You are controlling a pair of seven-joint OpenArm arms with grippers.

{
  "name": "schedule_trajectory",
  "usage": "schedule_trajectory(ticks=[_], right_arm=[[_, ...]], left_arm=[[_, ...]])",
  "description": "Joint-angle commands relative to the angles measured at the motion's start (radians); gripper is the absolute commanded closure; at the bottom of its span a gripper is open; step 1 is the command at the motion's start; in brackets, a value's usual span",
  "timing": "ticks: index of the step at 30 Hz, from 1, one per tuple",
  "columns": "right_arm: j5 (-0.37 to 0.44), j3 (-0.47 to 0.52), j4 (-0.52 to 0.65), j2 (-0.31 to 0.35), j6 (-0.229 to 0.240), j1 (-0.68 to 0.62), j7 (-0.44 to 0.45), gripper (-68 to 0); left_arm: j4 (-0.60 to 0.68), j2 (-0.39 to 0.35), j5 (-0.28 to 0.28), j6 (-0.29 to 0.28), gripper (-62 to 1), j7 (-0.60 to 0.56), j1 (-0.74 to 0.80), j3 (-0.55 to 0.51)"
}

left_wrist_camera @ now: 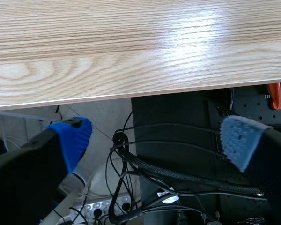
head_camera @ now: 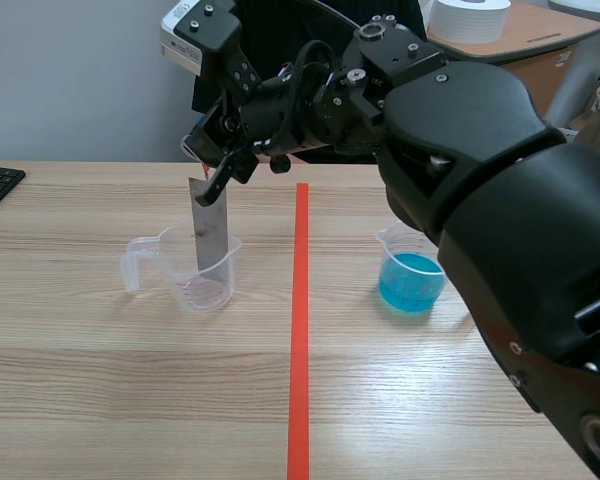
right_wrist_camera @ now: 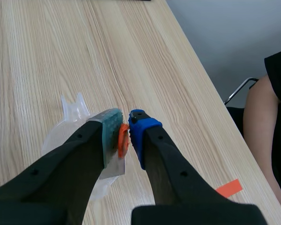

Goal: Do the redox reaction experiment.
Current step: 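Put the plate into the left beaker, then return to the home posture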

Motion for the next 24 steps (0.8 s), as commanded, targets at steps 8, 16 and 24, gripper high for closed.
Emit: schedule_trajectory(ticks=[8,16,24], right_arm=[[0.061,-0.062,0.016,-0.019,0.01,0.011,0.014,-39.5],[0.192,-0.182,0.016,-0.021,0.01,-0.005,0.014,-54.8],[0.403,-0.214,0.019,-0.02,0.01,-0.005,0.014,-67.9]], left_arm=[[0.007,-0.005,-0.007,-0.019,-62.3,-0.014,0.008,0.003],[0.007,-0.005,-0.007,-0.056,-62.3,0.008,0.008,0.003],[0.007,-0.005,-0.007,-0.066,-62.3,0.008,0.008,0.003]])
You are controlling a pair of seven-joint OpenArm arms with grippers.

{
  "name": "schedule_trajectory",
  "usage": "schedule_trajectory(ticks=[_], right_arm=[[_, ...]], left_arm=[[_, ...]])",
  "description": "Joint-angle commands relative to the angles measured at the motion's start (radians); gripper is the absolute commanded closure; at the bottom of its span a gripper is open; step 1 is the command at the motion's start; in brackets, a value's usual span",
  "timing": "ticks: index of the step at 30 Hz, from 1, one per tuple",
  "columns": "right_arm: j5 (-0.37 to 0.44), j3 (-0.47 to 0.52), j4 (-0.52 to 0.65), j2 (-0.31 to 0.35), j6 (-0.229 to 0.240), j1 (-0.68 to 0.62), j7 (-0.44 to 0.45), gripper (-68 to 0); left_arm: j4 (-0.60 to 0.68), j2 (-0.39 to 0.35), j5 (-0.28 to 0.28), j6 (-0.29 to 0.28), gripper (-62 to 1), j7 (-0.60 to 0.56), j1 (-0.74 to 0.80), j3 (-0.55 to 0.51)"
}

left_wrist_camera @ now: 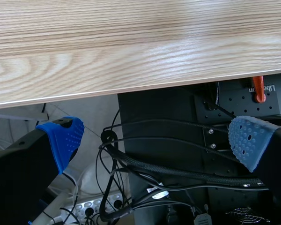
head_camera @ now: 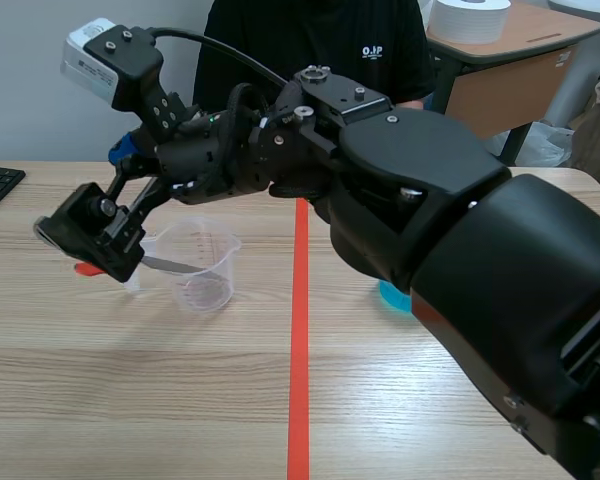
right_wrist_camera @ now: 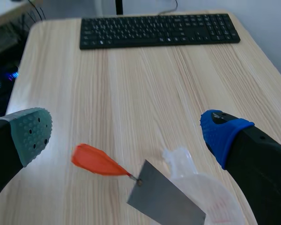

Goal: Do the redox reaction experiment.
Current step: 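Return to the home posture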

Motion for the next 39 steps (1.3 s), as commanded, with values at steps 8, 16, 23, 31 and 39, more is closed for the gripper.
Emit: schedule_trajectory(ticks=[8,16,23,31,39], right_arm=[[0.137,0.009,0.133,0.081,-0.016,0.025,-0.008,-67.9],[0.231,0.011,0.29,0.299,-0.176,-0.002,0.035,-67.9],[0.235,0.019,0.45,0.505,-0.283,-0.11,0.11,-67.9],[0.234,0.105,0.631,0.717,-0.379,-0.346,0.195,-67.9],[0.234,0.26,0.83,0.927,-0.463,-0.66,0.286,-67.9]], left_arm=[[0.007,-0.003,-0.006,-0.007,-62.3,0.004,0.008,0.003],[0.007,-0.003,-0.006,-0.007,-62.3,0.039,0.002,0.003],[0.008,-0.013,-0.006,-0.008,-62.3,0.076,-0.011,0.003],[0.07,-0.059,-0.005,-0.048,-62.3,0.104,-0.021,-0.087],[0.204,-0.065,0.074,-0.139,-62.3,0.224,-0.123,-0.193]])
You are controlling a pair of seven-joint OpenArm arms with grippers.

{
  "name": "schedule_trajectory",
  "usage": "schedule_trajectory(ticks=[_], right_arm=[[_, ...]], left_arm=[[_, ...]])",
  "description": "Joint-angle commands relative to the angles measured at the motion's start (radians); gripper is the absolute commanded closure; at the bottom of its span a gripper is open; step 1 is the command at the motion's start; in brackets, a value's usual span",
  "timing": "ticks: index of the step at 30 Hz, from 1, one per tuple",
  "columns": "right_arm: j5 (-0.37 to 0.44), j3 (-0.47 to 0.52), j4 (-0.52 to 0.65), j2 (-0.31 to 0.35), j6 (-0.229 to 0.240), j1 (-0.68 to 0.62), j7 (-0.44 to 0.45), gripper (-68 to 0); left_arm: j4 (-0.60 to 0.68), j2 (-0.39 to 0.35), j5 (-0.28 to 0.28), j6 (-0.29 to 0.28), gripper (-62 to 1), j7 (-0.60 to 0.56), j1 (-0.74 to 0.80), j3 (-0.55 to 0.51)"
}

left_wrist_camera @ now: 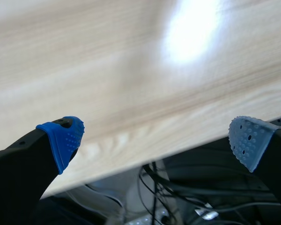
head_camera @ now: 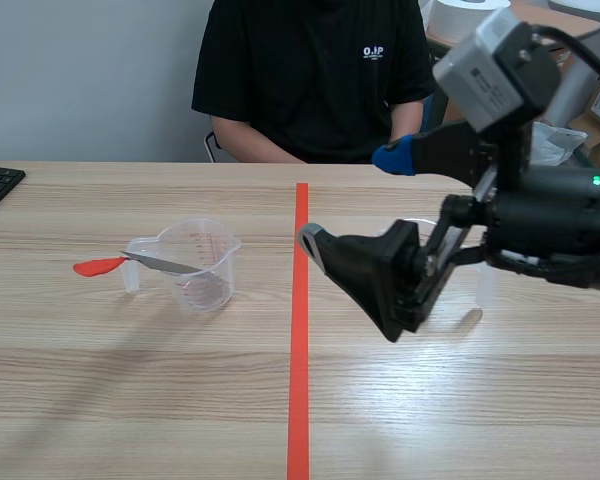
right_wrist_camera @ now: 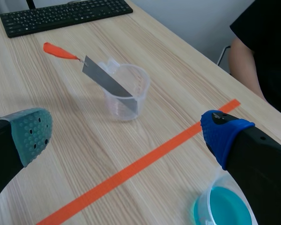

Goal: Do the redox reaction experiment.
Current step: 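Return to the home posture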

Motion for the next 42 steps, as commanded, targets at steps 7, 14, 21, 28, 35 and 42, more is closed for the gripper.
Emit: schedule_trajectory(ticks=[7,14,21,28,35,42], right_arm=[[0.01,0.205,0.14,0.082,-0.03,-0.249,0.071,-67.9],[0.01,0.364,0.251,0.085,-0.053,-0.439,0.072,-67.9],[-0.002,0.393,0.305,0.093,-0.082,-0.544,0.072,-67.9],[-0.011,0.393,0.304,0.093,-0.119,-0.543,0.068,-67.9],[-0.028,0.393,0.304,0.093,-0.119,-0.543,0.063,-67.9],[-0.036,0.393,0.304,0.093,-0.119,-0.543,0.045,-67.9]], left_arm=[[0.116,-0.001,0.021,-0.018,-62.3,0.033,-0.124,-0.042],[0.197,0.003,0.025,-0.044,-62.3,-0.017,-0.212,-0.069],[0.256,-0.024,0.051,-0.081,-62.3,-0.154,-0.246,-0.058],[0.263,-0.169,0.023,-0.064,-62.3,-0.182,-0.251,0.069],[0.261,-0.17,0.016,-0.061,-62.3,-0.189,-0.307,0.105],[0.261,-0.142,0.016,-0.063,-62.3,-0.204,-0.314,0.109]])
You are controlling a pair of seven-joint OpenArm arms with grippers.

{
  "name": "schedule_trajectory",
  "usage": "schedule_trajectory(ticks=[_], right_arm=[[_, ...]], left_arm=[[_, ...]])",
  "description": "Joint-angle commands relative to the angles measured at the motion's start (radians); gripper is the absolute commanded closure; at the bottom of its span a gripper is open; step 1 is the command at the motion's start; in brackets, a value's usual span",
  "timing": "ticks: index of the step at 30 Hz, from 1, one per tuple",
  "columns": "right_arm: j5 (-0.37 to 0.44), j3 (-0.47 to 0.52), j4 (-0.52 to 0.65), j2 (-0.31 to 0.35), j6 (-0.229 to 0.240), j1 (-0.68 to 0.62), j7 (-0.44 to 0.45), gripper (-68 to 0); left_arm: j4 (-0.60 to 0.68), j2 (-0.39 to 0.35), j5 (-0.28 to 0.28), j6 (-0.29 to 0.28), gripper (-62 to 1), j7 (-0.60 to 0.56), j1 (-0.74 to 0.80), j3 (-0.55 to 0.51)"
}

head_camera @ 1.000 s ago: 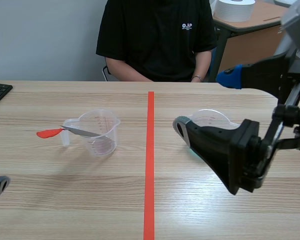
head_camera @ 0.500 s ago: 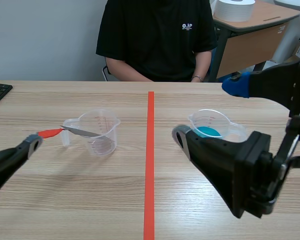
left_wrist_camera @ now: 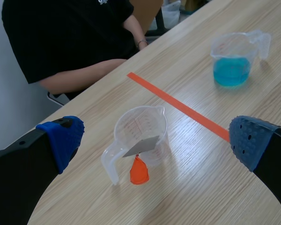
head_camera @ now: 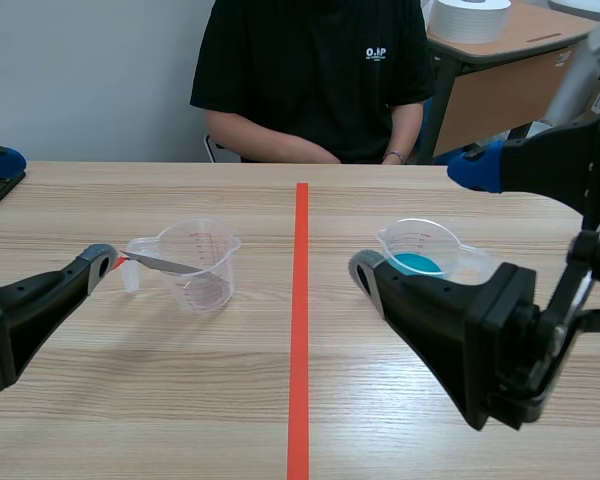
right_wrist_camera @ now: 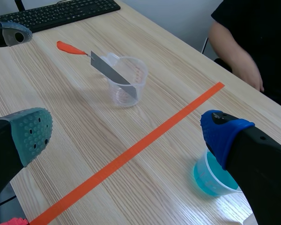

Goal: Do the redox reaction experiment.
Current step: 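Return to the home posture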

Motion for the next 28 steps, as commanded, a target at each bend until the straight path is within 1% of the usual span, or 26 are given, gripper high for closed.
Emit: schedule_trajectory(ticks=[1,5,23,28], right_arm=[[-0.014,0.002,0.005,0.01,-0.004,0.012,0.006,-67.9],[-0.02,0.002,0.005,0.01,-0.004,0.012,-0.013,-67.9],[-0.022,0.002,0.005,0.01,-0.004,0.012,-0.016,-67.9],[-0.022,0.002,0.005,0.01,-0.004,0.012,-0.016,-67.9]], left_arm=[[0.011,0.02,-0.01,-0.003,-62.3,-0.013,0.003,0.001],[0.009,0.032,-0.01,-0.009,-62.3,-0.007,0.003,0.001],[0.009,0.032,-0.01,-0.01,-62.3,0.008,0.003,0.001],[0.009,0.032,-0.01,-0.01,-62.3,0.038,0.003,0.001]])
